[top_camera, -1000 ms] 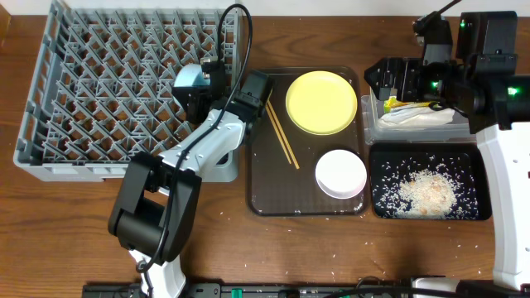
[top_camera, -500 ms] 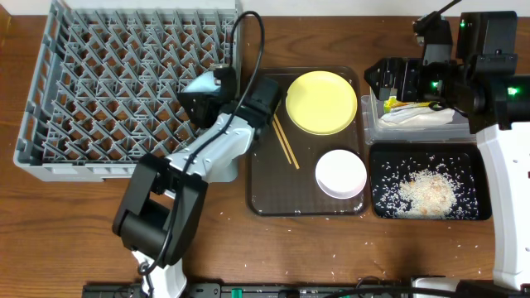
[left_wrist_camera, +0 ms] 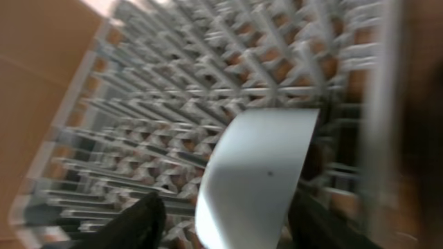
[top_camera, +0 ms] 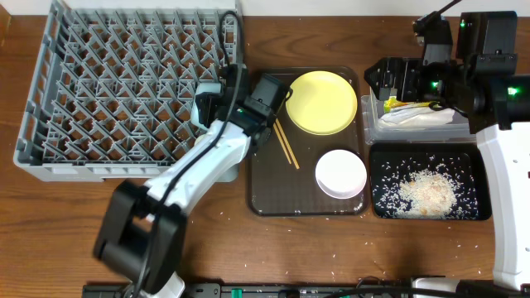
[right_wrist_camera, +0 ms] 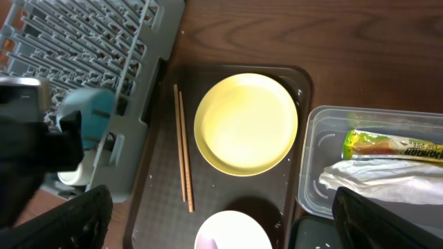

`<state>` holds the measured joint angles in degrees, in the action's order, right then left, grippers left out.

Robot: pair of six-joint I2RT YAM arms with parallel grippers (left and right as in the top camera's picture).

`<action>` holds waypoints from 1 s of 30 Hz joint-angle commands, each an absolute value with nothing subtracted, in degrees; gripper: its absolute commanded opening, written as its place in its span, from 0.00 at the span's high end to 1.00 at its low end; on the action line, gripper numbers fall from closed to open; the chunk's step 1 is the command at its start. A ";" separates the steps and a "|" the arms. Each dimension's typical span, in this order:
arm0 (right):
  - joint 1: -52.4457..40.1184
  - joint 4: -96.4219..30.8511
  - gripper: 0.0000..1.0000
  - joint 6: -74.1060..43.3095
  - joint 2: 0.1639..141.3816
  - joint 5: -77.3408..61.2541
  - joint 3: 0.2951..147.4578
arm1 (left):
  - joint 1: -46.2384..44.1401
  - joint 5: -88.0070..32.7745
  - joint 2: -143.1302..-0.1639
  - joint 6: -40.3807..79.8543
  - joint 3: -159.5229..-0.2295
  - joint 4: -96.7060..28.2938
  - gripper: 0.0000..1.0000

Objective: Sort waste into correct bins and load items into the dishwasher
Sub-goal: 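Open the left gripper and withdraw from the light-blue bowl, then move the left gripper to the pink bowl and grasp its rim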

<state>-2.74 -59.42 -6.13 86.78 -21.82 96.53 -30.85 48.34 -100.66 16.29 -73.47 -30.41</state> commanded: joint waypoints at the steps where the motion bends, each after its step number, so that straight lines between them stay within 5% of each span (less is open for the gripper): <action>1: -2.26 -59.61 0.01 -6.79 86.89 -21.85 96.64 | -30.72 32.45 -94.43 16.36 -72.99 -31.05 0.38; 11: -2.26 -59.61 0.01 -6.79 86.89 -21.85 96.64 | -30.87 -3.92 -88.90 33.65 -72.97 -36.62 0.32; 22: -1.19 -55.92 0.01 -8.58 86.24 -20.75 96.73 | -35.75 -11.14 -96.31 36.75 -72.97 -35.09 0.32; 30: 15.79 -56.14 0.01 -19.81 79.24 -20.82 97.60 | -40.36 -20.01 -103.53 34.87 -72.97 -28.08 0.31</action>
